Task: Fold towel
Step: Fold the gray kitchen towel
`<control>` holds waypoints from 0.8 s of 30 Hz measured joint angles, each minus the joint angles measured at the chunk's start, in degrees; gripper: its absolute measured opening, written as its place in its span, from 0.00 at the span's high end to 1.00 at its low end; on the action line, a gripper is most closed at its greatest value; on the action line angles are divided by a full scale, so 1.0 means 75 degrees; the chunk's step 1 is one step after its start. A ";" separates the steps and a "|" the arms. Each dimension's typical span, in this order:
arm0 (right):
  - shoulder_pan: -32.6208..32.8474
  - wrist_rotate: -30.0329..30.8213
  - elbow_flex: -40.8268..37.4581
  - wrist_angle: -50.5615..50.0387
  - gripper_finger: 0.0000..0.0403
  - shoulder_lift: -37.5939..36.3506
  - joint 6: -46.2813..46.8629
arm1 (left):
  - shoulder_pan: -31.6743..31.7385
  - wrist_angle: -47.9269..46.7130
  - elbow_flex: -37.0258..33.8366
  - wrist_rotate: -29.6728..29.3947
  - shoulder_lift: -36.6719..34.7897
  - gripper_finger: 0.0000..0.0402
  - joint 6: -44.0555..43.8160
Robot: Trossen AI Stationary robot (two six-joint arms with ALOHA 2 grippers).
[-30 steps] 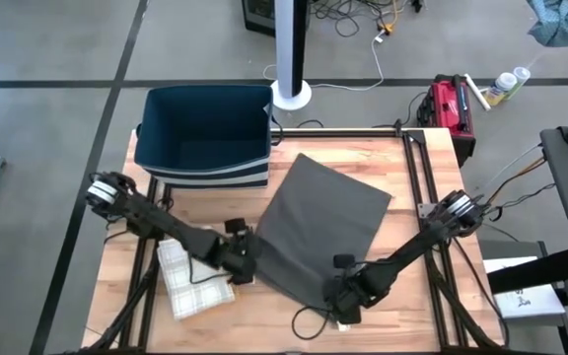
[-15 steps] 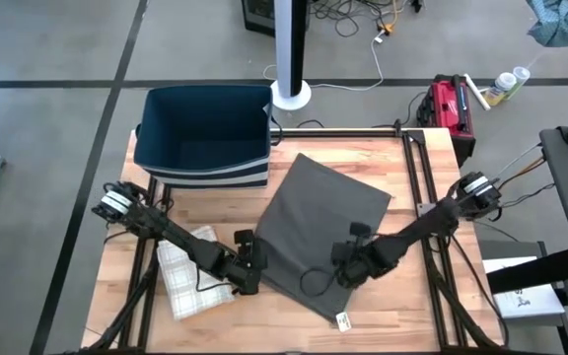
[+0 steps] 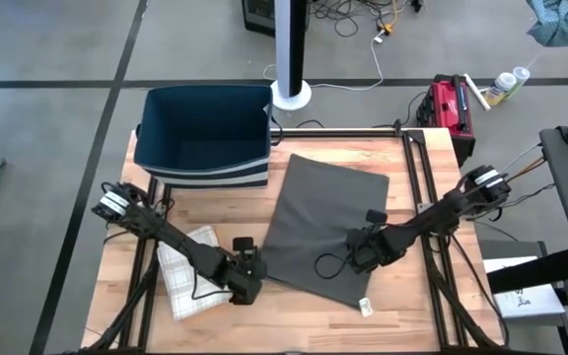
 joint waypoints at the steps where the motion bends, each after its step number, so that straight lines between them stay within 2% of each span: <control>1: 0.0000 -0.0044 -0.0020 -0.0108 1.00 -0.0141 -0.0019 | -0.0054 -0.0220 0.0129 -0.0011 -0.0006 0.75 -0.0026; 6: 0.0003 0.0160 -0.0064 -0.0226 1.00 -0.0802 -0.0018 | -0.0370 -0.0406 0.0556 -0.0177 -0.0042 0.73 -0.0034; 9: 0.0006 0.0195 -0.0064 -0.0132 1.00 -0.1060 0.0015 | -0.0472 -0.0103 0.0545 -0.0624 -0.0042 0.71 0.0193; 14: 0.0006 0.0247 -0.0064 0.0119 1.00 -0.1169 -0.0002 | -0.0504 -0.0015 0.0121 -0.1333 -0.0045 0.69 0.0487; 24: 0.0006 0.0256 -0.0058 0.0360 1.00 -0.1116 -0.0028 | -0.0478 0.1770 -0.0669 -0.1435 0.0062 0.67 0.1347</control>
